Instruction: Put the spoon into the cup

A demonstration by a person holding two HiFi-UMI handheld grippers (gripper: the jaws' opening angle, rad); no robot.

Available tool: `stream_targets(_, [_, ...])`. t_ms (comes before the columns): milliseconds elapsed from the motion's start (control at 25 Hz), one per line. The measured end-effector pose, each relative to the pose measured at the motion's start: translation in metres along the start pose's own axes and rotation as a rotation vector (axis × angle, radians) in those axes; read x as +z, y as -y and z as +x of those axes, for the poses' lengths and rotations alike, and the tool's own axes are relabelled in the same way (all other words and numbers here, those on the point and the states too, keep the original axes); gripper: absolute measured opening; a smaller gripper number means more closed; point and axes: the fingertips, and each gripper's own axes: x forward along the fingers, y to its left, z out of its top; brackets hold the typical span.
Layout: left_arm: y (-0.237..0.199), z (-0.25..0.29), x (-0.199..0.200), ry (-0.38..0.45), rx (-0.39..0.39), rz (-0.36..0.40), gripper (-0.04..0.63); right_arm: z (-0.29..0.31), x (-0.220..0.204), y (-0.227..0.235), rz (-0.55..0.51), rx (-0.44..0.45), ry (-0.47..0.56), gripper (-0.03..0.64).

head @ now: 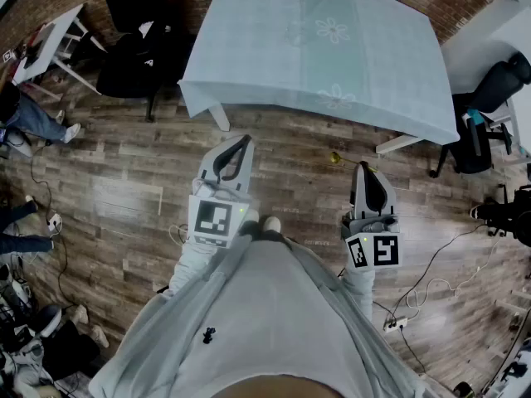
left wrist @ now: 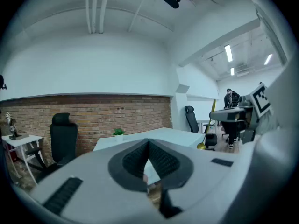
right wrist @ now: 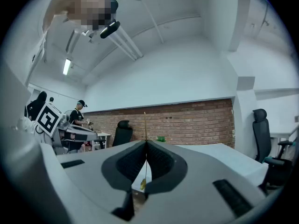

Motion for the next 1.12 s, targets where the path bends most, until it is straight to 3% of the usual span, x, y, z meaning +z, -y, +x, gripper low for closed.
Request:
stream_targets(640, [0.010, 0.007, -0.005, -0.014, 0.062, -0.016, 0.018, -0.005, -0.012, 0.022, 0.032, 0.029, -0.010, 0.020])
stream_targets(1120, [-0.052, 0.087, -0.010, -0.011, 0.067, -0.020, 0.018, 0.097, -0.021, 0.046, 0.041, 0.036, -0.005, 0.020])
